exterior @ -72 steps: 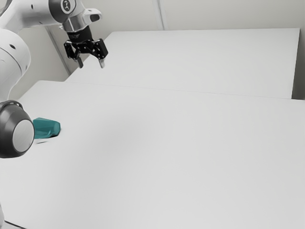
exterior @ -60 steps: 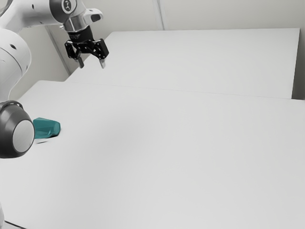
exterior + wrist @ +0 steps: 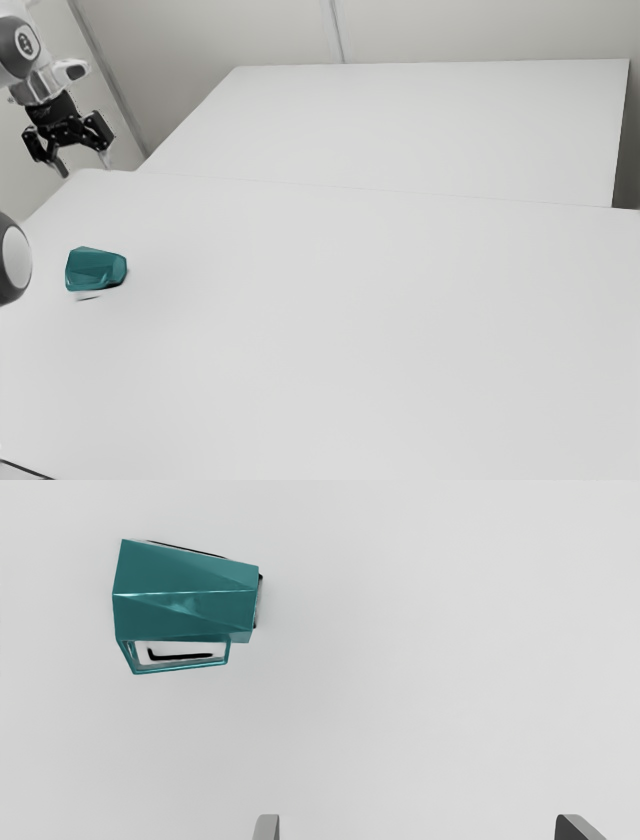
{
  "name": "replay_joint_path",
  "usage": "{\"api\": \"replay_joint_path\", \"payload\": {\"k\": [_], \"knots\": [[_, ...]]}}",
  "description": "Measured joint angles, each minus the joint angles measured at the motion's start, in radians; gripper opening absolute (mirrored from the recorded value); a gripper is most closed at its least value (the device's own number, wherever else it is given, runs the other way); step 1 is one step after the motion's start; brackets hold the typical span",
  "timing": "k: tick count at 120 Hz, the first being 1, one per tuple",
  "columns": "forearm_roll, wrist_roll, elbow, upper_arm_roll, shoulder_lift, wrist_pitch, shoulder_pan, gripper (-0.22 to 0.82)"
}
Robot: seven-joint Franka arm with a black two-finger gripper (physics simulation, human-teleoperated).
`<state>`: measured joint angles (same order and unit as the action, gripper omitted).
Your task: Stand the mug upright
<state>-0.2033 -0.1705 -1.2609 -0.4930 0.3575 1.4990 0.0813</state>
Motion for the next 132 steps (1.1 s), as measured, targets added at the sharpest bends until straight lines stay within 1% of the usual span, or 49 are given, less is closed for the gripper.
{"api": "replay_joint_path", "payload": {"k": [14, 26, 56, 71, 92, 111, 132], "knots": [[-0.102, -0.088, 0.028, 0.0, 0.072, -0.009, 0.137, 0.6], [-0.17, -0.167, 0.043, 0.008, 0.102, -0.022, 0.246, 0.6], [-0.264, -0.344, 0.137, 0.008, 0.244, -0.065, 0.413, 0.6], [-0.33, -0.425, 0.162, 0.007, 0.301, -0.081, 0.467, 0.6], [-0.427, -0.529, 0.22, 0.012, 0.38, -0.072, 0.502, 0.6], [-0.493, -0.613, 0.255, 0.066, 0.435, -0.036, 0.544, 0.6], [-0.562, -0.691, 0.257, 0.08, 0.482, -0.009, 0.575, 0.6]]}}
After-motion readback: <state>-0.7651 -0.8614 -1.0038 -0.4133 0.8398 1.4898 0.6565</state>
